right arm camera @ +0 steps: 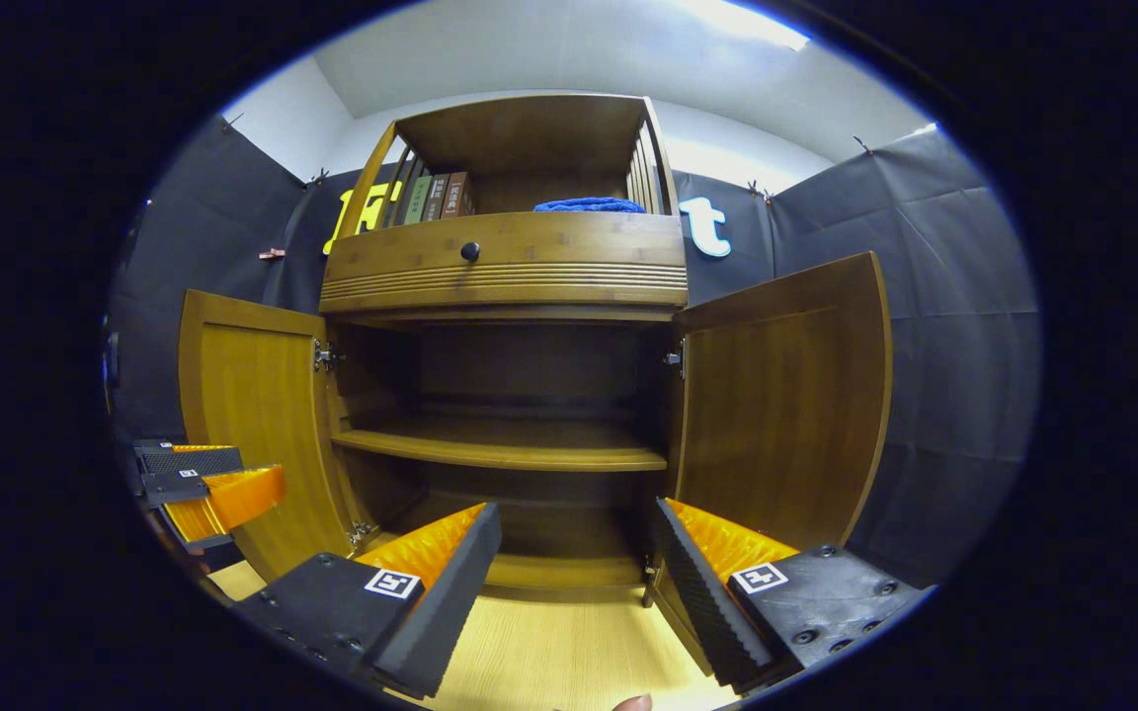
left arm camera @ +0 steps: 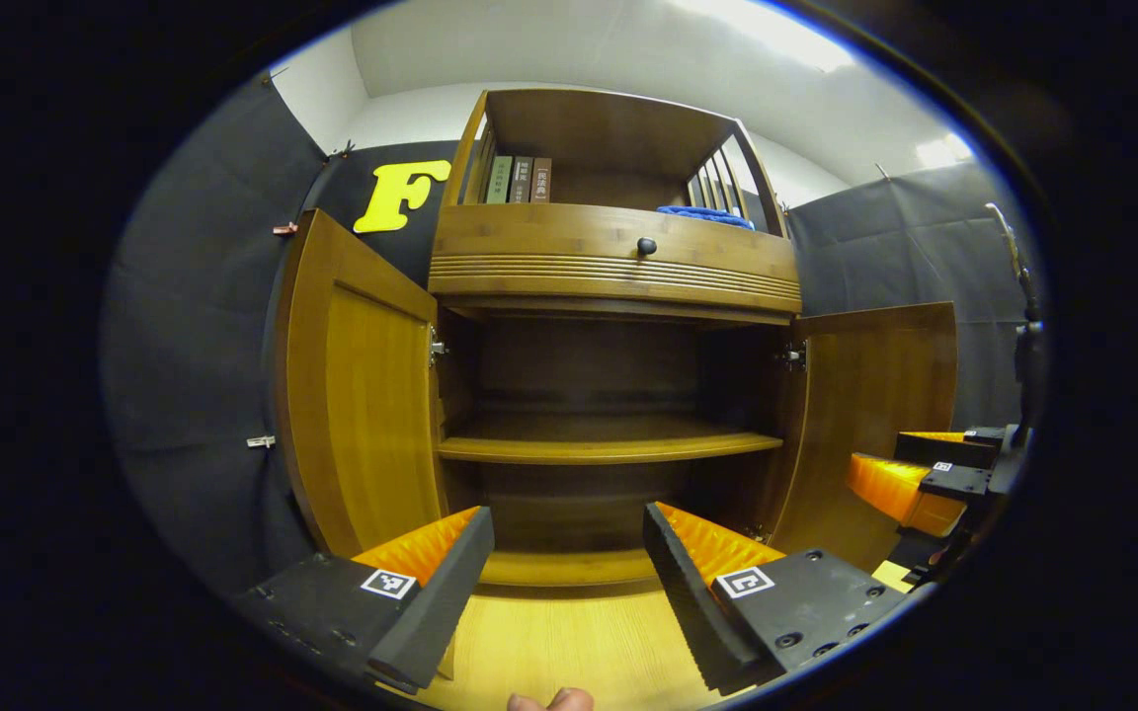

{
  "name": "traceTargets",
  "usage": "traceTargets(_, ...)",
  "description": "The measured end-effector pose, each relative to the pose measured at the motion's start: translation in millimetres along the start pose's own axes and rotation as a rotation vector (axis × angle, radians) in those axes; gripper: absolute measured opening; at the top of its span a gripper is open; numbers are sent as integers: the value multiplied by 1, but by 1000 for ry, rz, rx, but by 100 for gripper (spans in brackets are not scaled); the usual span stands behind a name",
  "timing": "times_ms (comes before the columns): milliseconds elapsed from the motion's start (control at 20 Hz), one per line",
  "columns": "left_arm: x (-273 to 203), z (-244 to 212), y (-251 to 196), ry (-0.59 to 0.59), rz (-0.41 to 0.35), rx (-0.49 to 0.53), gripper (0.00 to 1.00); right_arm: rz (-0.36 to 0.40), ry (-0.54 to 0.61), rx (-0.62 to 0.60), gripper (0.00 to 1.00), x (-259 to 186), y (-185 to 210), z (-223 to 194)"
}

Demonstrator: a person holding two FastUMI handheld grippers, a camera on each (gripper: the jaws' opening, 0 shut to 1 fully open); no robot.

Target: Open the right door of the double-door shoe cabinet with the right hand, and open the left door with the left hand.

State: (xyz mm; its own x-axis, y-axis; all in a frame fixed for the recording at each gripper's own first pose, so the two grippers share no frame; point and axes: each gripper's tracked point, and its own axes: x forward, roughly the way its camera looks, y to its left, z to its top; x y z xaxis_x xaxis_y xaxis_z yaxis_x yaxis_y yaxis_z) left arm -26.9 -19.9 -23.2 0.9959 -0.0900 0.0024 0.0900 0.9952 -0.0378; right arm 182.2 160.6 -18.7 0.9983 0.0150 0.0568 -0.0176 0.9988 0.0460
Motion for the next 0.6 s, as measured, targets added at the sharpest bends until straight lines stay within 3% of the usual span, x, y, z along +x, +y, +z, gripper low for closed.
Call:
traceTargets(150, 0, 0, -2, -1, -8, 10, 95, 2, 2, 0, 98, 0, 1, -2)
traceTargets(200, 1, 0, -3, -1, -10, 9, 95, 5, 4, 1, 94, 0, 2, -2)
traceTargets(250, 1, 0, -3, 0, -12, 8, 92, 6, 6, -1, 98, 0, 2, -3)
traceTargets(350, 0, -1, -4, 1, -16, 9, 94, 8, 6, -3, 94, 1, 2, -3)
traceTargets(400, 0, -1, -4, 1, -16, 12, 94, 8, 6, -3, 98, 2, 3, -3)
traceTargets(600, 0, 0, -1, 3, -12, 10, 94, 10, 6, -7, 98, 2, 4, -3)
